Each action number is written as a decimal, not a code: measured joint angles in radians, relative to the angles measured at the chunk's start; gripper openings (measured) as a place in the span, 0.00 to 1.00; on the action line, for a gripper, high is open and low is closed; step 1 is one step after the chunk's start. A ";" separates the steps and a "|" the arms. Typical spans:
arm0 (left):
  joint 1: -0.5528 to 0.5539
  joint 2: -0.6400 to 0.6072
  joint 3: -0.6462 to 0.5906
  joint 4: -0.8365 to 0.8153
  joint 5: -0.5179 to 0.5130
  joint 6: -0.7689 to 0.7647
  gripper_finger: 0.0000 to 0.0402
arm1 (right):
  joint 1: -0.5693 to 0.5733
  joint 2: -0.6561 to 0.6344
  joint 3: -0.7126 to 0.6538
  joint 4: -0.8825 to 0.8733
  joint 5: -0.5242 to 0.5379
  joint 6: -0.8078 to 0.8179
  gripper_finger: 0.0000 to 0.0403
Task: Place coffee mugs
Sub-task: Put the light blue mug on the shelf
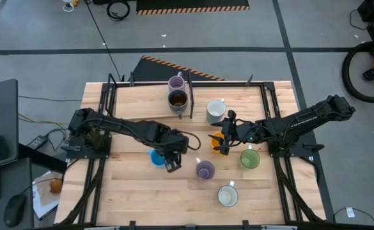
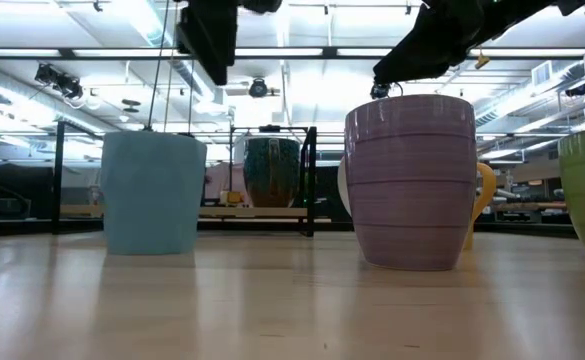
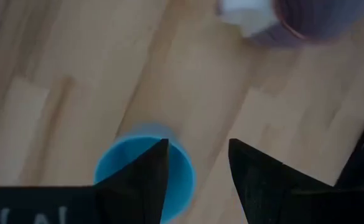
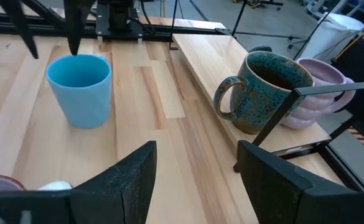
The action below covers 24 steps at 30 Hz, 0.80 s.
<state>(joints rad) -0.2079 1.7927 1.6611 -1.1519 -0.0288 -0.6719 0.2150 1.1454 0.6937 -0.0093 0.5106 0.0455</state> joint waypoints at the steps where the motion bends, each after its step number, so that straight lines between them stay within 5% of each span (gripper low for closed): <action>1: -0.004 0.000 0.000 0.000 -0.001 -0.040 0.43 | 0.000 0.000 0.000 0.000 -0.002 -0.002 0.57; 14: -0.088 0.077 0.000 -0.011 -0.020 -0.145 0.43 | 0.000 0.000 0.000 0.014 -0.008 -0.030 0.57; 24: -0.110 0.076 0.000 -0.035 -0.149 -0.173 0.43 | 0.000 0.000 0.000 0.017 -0.015 -0.024 0.57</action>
<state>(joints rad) -0.3180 1.8683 1.6608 -1.1866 -0.1782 -0.8448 0.2150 1.1450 0.6937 0.0075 0.4953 0.0219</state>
